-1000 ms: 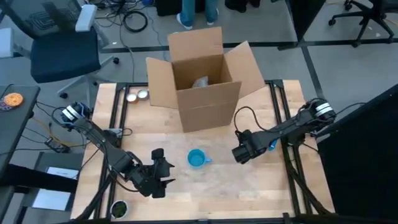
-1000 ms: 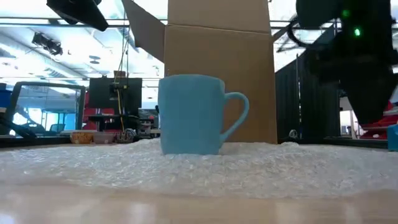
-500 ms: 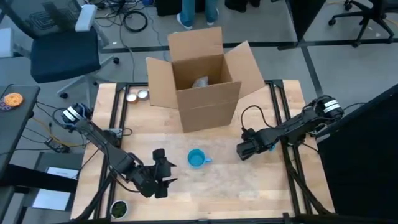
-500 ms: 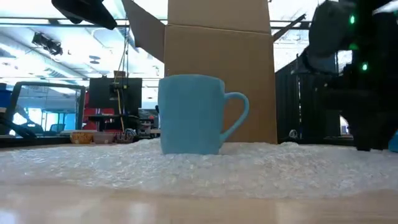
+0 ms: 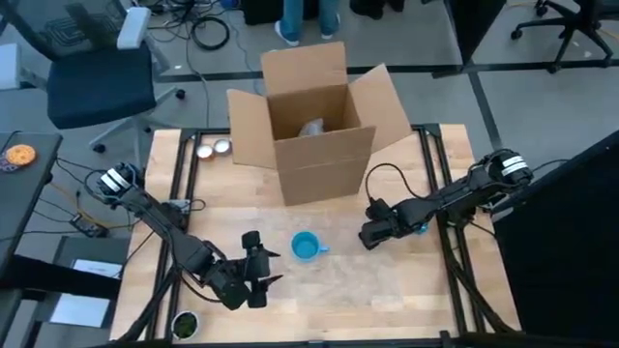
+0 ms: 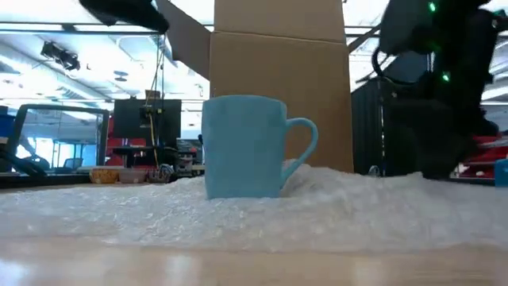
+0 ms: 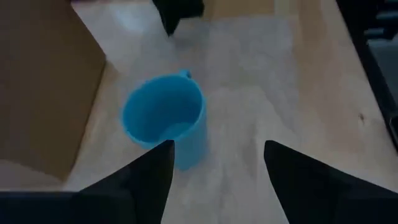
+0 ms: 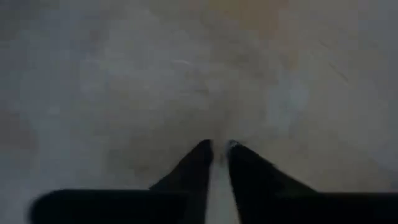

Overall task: Wrap mug
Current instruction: Wrap the blue cup with bubble wrap

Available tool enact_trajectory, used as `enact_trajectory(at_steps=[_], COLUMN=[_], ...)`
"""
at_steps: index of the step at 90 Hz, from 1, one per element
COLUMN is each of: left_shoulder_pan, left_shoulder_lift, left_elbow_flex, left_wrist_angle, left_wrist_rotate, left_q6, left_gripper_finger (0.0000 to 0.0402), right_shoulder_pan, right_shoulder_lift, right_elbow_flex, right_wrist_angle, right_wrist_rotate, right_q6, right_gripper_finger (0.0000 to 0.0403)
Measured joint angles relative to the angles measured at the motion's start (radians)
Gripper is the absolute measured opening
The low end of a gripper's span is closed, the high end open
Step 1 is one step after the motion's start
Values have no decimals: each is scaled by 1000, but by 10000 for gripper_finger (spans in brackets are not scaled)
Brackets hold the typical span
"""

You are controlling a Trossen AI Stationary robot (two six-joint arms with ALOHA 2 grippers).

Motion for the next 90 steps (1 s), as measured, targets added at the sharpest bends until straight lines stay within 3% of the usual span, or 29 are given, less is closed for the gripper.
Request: enact_trajectory(at_steps=[38, 60, 90], left_shoulder_pan=[160, 314, 433], left_shoulder_lift=[-1, 8, 145], left_elbow_flex=[112, 123, 123], left_wrist_angle=[58, 148, 306], left_wrist_rotate=[152, 374, 525], left_q6=[169, 255, 462], left_gripper_finger=[234, 234, 234], right_shoulder_pan=[54, 120, 191], right_shoulder_lift=[-2, -2, 2], right_elbow_flex=[273, 294, 294], right_wrist_angle=[8, 154, 229], right_wrist_rotate=[164, 197, 224], right_q6=[-231, -373, -438], right_gripper_finger=[1, 0, 0])
